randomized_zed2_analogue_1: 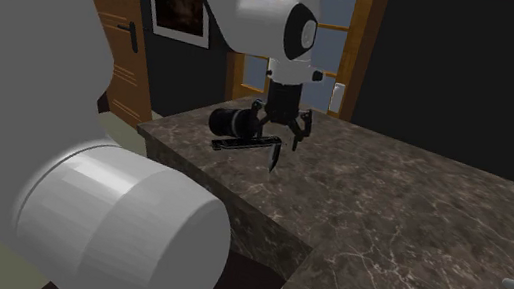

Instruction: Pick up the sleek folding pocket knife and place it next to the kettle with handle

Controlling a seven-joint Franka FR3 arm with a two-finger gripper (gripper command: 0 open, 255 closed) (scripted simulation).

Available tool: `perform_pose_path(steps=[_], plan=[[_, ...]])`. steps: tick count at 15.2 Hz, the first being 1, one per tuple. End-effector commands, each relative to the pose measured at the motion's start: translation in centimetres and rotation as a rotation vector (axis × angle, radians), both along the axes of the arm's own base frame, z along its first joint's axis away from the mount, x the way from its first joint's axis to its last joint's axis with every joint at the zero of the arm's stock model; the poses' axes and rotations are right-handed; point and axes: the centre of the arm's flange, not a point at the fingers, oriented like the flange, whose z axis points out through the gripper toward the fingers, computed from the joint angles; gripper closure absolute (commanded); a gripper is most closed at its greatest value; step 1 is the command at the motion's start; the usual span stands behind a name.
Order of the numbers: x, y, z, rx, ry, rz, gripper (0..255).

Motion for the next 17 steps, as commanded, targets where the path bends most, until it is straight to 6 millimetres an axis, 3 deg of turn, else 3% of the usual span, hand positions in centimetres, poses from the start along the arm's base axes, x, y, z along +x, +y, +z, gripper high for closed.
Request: perform_pose_path(steps=[1, 5, 12, 13, 17], plan=[[0.0, 0.1, -1.2, -0.001, -0.001, 0.0, 0], [-0.1, 0.0, -3.1, -0.001, -0.001, 0.0, 0], [0.0, 0.0, -3.1, -0.001, -0.001, 0.0, 0], [0.0, 0.0, -3.1, -0.001, -0.001, 0.0, 255], [0.0, 0.1, -3.1, -0.001, -0.001, 0.001, 255]])
